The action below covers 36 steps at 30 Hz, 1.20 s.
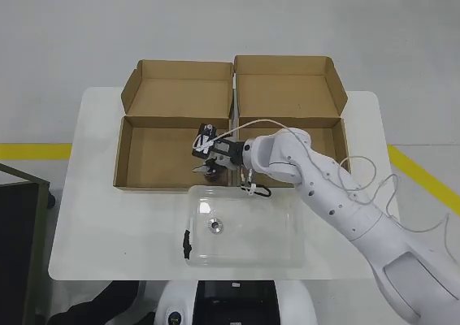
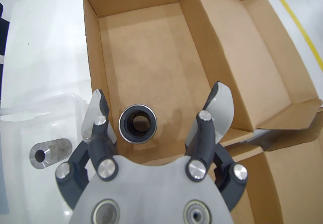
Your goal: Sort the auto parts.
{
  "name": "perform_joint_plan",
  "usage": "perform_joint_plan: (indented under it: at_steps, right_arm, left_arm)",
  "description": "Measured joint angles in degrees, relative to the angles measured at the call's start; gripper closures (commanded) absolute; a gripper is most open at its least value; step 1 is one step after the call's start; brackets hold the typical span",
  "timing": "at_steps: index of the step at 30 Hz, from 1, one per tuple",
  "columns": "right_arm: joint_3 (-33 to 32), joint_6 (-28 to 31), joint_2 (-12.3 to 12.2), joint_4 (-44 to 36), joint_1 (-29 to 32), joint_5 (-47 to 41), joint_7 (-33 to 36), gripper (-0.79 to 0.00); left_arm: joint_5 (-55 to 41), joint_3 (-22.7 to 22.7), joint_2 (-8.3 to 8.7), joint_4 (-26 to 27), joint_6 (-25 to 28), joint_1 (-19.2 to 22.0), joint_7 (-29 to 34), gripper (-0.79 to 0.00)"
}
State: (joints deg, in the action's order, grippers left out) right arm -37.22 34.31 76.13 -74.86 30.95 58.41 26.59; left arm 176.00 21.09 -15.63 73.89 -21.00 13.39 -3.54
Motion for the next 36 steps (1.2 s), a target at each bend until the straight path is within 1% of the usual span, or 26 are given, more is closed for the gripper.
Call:
perform_joint_plan:
  at_steps: [6,9,11,14,20,21,26,30,36]
  right_arm:
    - [-3.2,4.1,-1.9,-8.8,4.2,1.8,2.0,-0.696]
    - [-4.7,5.9,-3.0,-14.0,7.7,2.8,3.8,-0.690]
    - [-5.8,6.8,-3.8,-17.6,10.5,3.8,5.2,-0.711]
    - [-6.9,7.8,-4.9,-22.1,14.6,5.9,7.1,-0.717]
    - [-8.0,10.4,-6.5,-27.9,21.1,9.9,7.9,-0.711]
    - [-7.9,10.9,-6.7,-28.4,21.9,10.4,7.7,-0.720]
    - [-7.6,12.9,-7.4,-29.3,25.4,13.2,6.3,-0.711]
    - [-7.4,13.3,-7.6,-28.6,26.5,14.9,5.4,-0.705]
    - [-6.7,13.4,-7.6,-26.5,26.6,16.8,4.5,-0.631]
  left_arm:
    - [0.0,0.0,0.00,0.0,0.0,0.0,0.0,-0.785]
    - [0.0,0.0,0.00,0.0,0.0,0.0,0.0,-0.785]
    - [0.0,0.0,0.00,0.0,0.0,0.0,0.0,-0.785]
    - [0.0,0.0,0.00,0.0,0.0,0.0,0.0,-0.785]
    - [0.0,0.0,0.00,0.0,0.0,0.0,0.0,-0.785]
    - [0.0,0.0,0.00,0.0,0.0,0.0,0.0,-0.785]
    - [0.0,0.0,0.00,0.0,0.0,0.0,0.0,-0.785]
    - [0.0,0.0,0.00,0.0,0.0,0.0,0.0,-0.785]
    - [0.0,0.0,0.00,0.0,0.0,0.0,0.0,-0.785]
